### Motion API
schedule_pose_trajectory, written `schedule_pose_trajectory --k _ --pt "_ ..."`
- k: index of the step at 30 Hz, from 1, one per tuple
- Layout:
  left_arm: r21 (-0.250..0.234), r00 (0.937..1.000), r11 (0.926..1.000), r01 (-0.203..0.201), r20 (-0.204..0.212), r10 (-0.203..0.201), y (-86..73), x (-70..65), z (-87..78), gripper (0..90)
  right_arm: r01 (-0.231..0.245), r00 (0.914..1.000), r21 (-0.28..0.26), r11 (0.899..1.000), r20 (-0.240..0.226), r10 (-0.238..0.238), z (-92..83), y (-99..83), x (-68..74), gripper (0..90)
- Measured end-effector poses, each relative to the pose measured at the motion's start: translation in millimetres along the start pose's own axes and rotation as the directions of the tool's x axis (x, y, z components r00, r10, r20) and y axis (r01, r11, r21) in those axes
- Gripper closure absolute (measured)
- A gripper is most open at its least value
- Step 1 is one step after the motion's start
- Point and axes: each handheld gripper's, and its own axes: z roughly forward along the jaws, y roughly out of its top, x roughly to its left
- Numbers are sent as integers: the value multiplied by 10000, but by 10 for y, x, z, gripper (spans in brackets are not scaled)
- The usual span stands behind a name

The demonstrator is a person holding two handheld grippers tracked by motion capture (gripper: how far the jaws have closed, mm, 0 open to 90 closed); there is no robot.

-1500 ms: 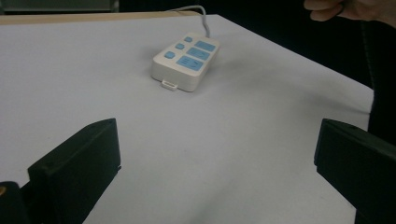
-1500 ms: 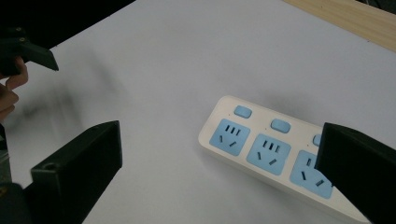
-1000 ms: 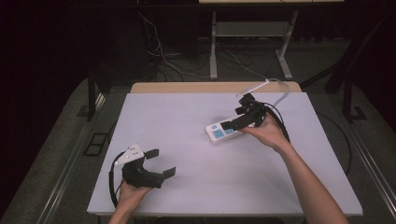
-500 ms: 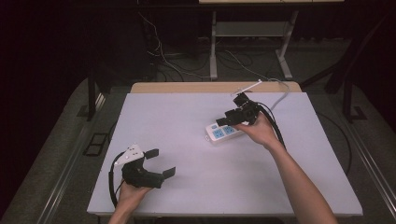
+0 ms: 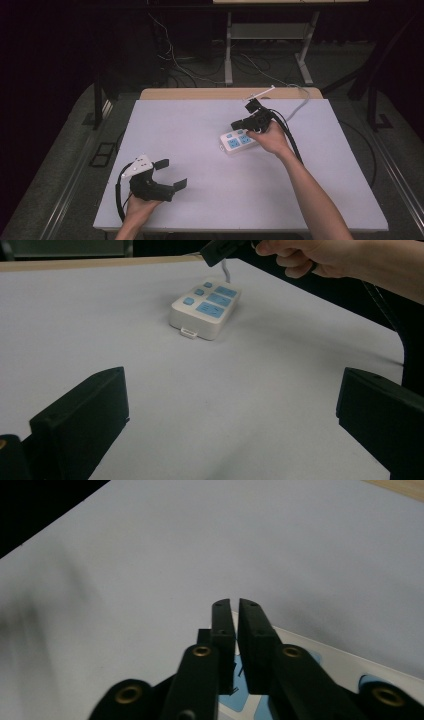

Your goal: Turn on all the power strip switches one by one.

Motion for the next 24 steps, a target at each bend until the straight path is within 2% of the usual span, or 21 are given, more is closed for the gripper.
schedule_pose_trajectory --k 8,13,24 --pt "92 9999 9999 -92 -52 92 -1 -2 6 0 -54 9997 214 9998 248 49 123 -12 -59 900" --pt "108 9999 9999 -104 -60 104 -3 -4 9 0 -141 9998 213 9997 156 138 188 -23 -82 900" --pt "14 9999 10000 -50 -109 50 -3 3 0 0 -53 9999 635 9980 165 43 356 -75 -92 900"
